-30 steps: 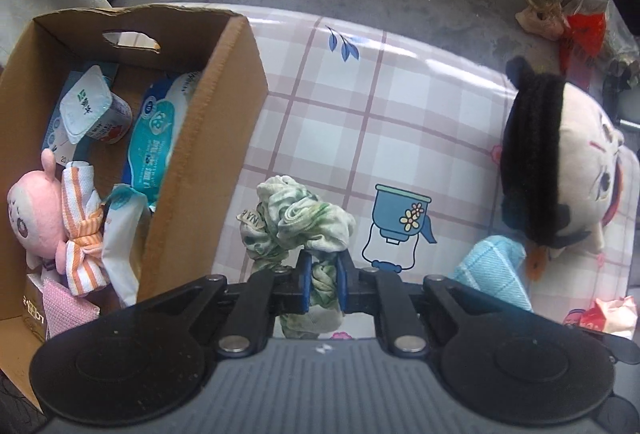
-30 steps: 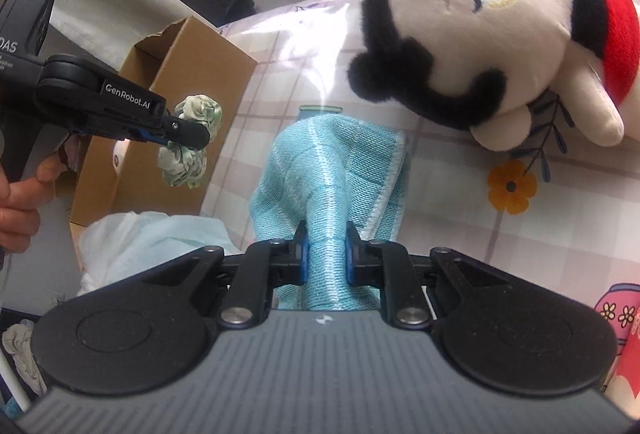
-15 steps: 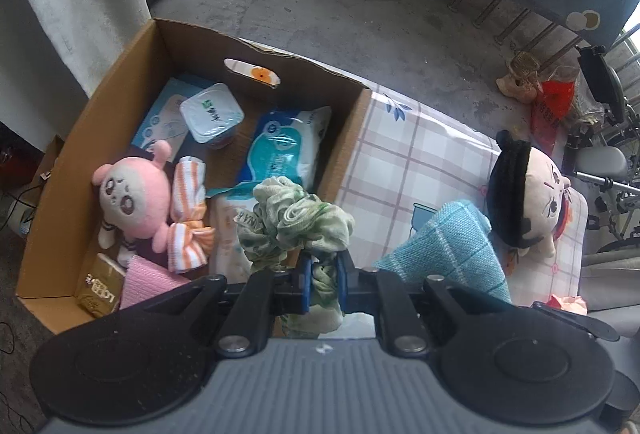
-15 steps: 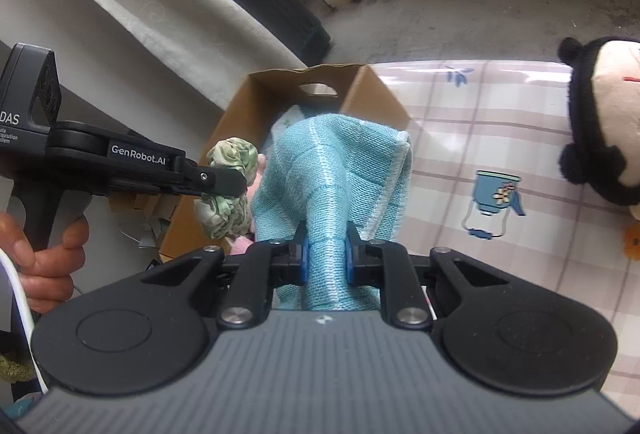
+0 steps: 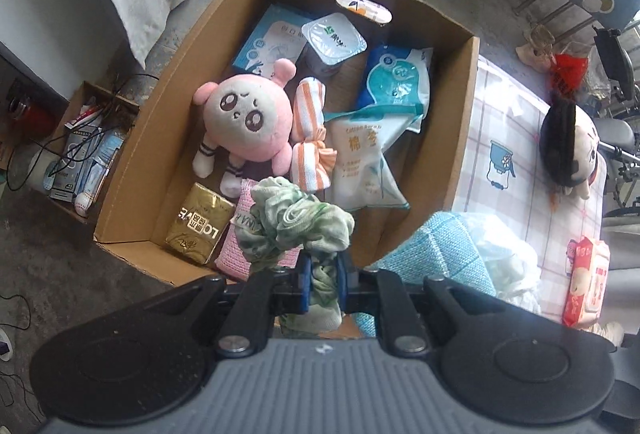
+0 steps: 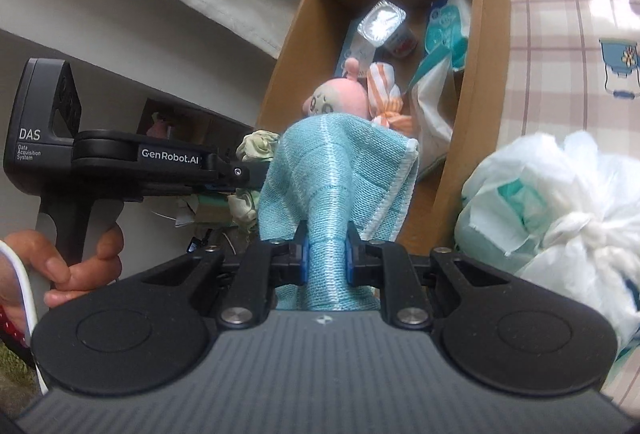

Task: Organize soft objects
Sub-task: 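Carry the green scrunchie and blue towel over the cardboard box, then lower the scrunchie and blue towel into the box beside the pink pad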

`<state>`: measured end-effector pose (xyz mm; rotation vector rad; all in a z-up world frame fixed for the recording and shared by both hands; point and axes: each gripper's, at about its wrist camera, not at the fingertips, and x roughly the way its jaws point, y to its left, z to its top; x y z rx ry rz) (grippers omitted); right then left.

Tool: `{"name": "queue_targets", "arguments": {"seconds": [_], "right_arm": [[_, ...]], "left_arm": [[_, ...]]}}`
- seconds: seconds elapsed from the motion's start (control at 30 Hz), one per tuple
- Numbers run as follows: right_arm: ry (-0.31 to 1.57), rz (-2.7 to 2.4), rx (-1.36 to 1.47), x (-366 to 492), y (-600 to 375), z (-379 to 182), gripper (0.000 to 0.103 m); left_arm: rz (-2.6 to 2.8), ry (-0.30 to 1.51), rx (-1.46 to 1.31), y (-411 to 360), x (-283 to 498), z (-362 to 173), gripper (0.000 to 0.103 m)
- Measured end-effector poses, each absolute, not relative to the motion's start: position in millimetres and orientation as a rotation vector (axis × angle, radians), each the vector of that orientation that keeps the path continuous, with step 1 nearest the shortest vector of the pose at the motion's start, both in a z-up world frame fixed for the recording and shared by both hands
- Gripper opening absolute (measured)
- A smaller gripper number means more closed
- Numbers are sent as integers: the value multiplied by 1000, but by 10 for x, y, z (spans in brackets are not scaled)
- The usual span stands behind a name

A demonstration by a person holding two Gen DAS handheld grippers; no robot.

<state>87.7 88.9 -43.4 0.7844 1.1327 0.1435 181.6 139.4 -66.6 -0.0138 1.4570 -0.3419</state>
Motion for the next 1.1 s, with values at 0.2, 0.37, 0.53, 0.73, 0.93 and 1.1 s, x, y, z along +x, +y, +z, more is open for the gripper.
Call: {"name": "queue_targets", "arguments": {"seconds": [0.2, 0.37, 0.53, 0.73, 0.93, 1.1], "right_arm": [[1179, -34, 852, 757, 986, -636, 14], [1134, -160, 917, 596, 885, -632, 14], [1059, -238, 949, 460, 729, -540, 14], [1005, -297, 983, 388, 573, -525, 14], [990, -312, 1015, 452, 533, -621, 14], [965, -286, 1042, 656, 547, -597, 14]], "left_arm": [[-457, 1524, 15, 1464, 1816, -1020, 14], [-583, 1601, 54, 1306, 1841, -1367, 14], [-715, 1655, 129, 1073, 1792, -1602, 17], [-766, 1682, 202, 824, 1727, -1875, 23], [-752, 1712, 237, 743, 1710, -2102, 26], [-712, 1703, 251, 859, 1719, -2134, 23]]}}
